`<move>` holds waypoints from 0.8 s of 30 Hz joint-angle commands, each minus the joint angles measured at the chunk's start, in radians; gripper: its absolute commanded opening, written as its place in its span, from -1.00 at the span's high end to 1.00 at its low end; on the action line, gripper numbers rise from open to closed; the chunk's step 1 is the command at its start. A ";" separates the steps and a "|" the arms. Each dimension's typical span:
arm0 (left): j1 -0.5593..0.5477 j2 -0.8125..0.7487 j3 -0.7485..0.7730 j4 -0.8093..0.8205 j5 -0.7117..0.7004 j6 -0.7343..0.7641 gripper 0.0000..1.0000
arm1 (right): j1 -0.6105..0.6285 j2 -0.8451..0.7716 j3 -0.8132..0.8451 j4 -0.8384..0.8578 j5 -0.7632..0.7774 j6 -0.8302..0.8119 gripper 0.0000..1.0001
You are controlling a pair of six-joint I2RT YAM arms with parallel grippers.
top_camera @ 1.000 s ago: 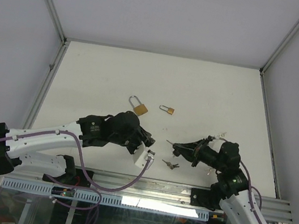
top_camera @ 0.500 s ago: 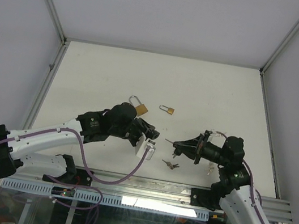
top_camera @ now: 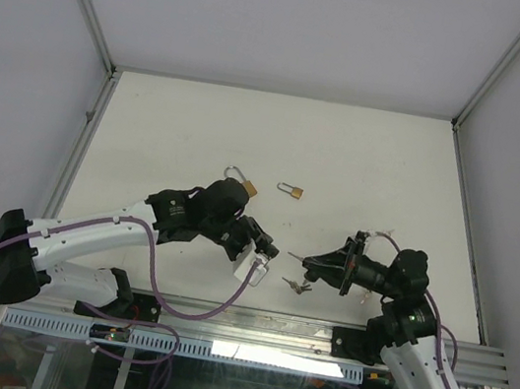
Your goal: Unlock with the key
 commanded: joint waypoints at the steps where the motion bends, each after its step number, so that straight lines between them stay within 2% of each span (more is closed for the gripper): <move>1: 0.008 -0.006 0.080 0.066 0.078 0.086 1.00 | -0.004 0.055 0.100 -0.091 -0.095 -0.148 1.00; 3: 0.008 -0.009 0.078 0.069 0.087 0.078 1.00 | -0.004 0.081 0.120 -0.105 -0.117 -0.180 1.00; 6: 0.006 -0.033 0.035 0.125 0.099 0.080 1.00 | -0.004 0.096 0.165 -0.218 -0.132 -0.255 1.00; 8: -0.001 -0.040 0.023 0.159 0.100 0.068 1.00 | -0.003 0.081 0.162 -0.232 -0.135 -0.240 1.00; 14: -0.012 -0.030 0.011 0.253 0.057 0.022 1.00 | -0.004 0.035 0.030 -0.013 -0.108 -0.046 1.00; 21: -0.006 -0.038 0.036 0.223 0.104 -0.017 1.00 | -0.004 0.066 0.094 -0.082 -0.067 -0.046 1.00; 24: -0.006 -0.040 0.032 0.248 0.117 -0.043 1.00 | -0.004 0.062 0.056 0.062 -0.028 0.097 1.00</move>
